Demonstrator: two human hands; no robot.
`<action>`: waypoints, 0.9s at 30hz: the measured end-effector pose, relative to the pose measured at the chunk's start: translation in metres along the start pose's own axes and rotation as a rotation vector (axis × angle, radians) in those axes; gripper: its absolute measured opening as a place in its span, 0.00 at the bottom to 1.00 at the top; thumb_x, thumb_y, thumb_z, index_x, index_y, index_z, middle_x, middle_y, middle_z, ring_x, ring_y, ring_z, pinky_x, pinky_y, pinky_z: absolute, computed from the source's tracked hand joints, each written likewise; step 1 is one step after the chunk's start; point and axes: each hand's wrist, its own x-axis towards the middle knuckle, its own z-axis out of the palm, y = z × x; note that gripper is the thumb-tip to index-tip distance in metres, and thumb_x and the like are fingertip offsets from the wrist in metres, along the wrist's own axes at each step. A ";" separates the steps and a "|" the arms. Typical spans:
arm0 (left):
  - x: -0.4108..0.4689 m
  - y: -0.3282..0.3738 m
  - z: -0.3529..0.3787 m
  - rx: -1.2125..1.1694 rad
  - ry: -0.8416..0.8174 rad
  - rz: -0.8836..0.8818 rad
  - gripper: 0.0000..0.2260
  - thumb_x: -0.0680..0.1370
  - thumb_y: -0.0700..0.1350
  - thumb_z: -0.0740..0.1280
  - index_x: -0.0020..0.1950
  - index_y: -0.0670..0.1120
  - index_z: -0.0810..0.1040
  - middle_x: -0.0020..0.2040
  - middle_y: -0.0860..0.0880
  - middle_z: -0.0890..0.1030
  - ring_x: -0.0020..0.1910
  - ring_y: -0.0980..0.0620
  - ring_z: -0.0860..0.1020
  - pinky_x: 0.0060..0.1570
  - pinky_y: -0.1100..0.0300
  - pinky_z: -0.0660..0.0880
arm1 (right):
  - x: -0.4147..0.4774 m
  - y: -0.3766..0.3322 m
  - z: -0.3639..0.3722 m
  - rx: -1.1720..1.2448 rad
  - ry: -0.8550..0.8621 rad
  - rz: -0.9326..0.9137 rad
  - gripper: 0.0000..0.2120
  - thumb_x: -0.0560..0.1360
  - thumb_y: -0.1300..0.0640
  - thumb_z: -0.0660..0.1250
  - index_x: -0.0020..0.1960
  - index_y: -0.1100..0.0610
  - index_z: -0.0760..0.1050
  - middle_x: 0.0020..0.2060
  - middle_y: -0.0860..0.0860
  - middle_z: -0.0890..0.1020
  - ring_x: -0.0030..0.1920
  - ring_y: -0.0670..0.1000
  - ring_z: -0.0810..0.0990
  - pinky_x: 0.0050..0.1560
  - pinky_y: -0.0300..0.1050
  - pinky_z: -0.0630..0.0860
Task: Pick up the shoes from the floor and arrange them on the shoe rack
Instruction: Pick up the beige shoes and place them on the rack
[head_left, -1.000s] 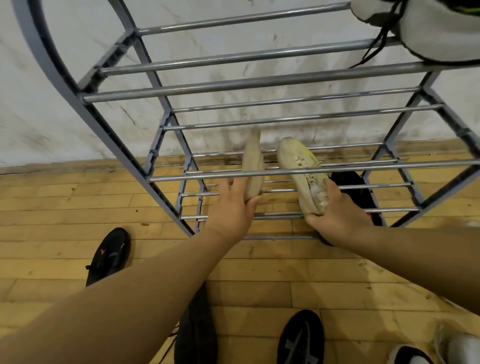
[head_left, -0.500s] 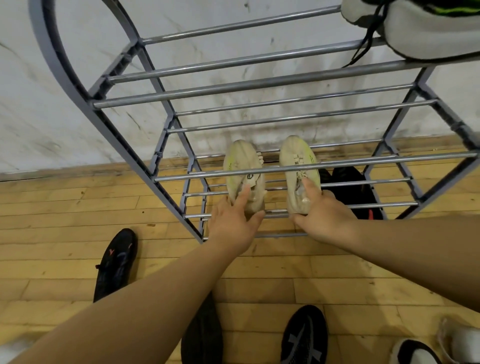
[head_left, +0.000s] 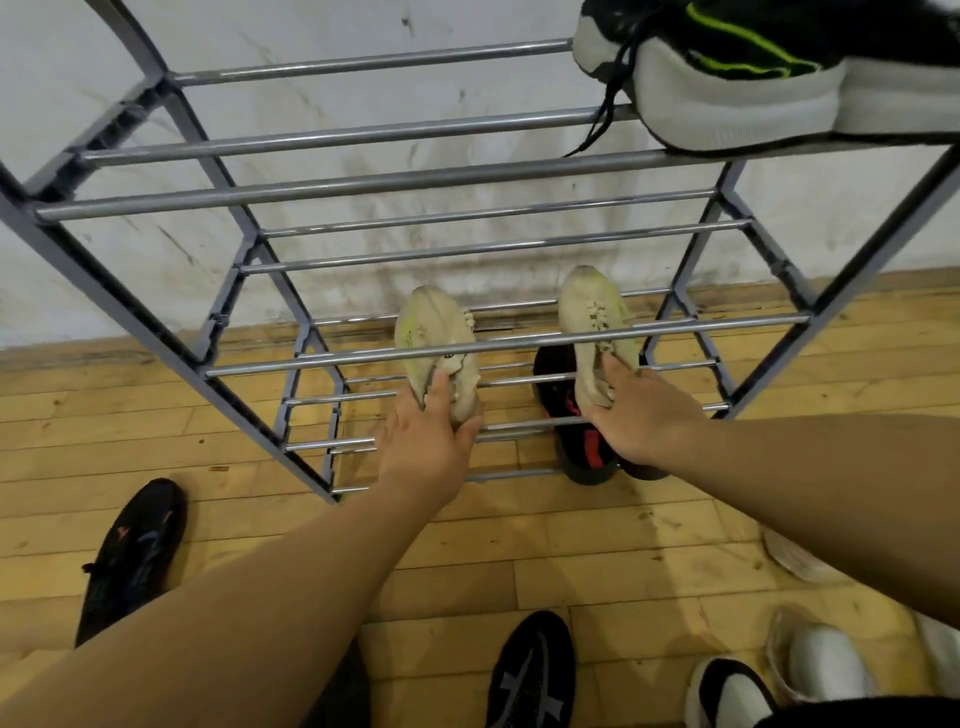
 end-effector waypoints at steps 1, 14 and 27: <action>0.000 0.008 0.003 -0.002 -0.007 0.020 0.35 0.83 0.66 0.54 0.84 0.56 0.45 0.79 0.41 0.57 0.77 0.38 0.59 0.75 0.40 0.61 | -0.001 0.009 -0.002 0.003 -0.012 0.014 0.37 0.80 0.33 0.53 0.82 0.42 0.42 0.79 0.55 0.60 0.72 0.62 0.70 0.66 0.59 0.73; 0.012 0.154 0.069 -0.063 -0.096 0.209 0.39 0.80 0.67 0.58 0.84 0.54 0.44 0.81 0.41 0.55 0.77 0.38 0.60 0.73 0.41 0.61 | 0.003 0.081 -0.014 0.018 -0.029 0.155 0.38 0.80 0.46 0.59 0.82 0.43 0.40 0.81 0.54 0.53 0.76 0.65 0.63 0.63 0.61 0.74; 0.005 0.164 0.061 -0.072 -0.120 0.261 0.42 0.79 0.65 0.65 0.84 0.56 0.43 0.79 0.41 0.54 0.76 0.38 0.61 0.73 0.42 0.63 | -0.029 0.090 -0.018 -0.083 0.144 -0.136 0.37 0.79 0.35 0.56 0.80 0.51 0.50 0.76 0.56 0.56 0.68 0.65 0.72 0.59 0.61 0.77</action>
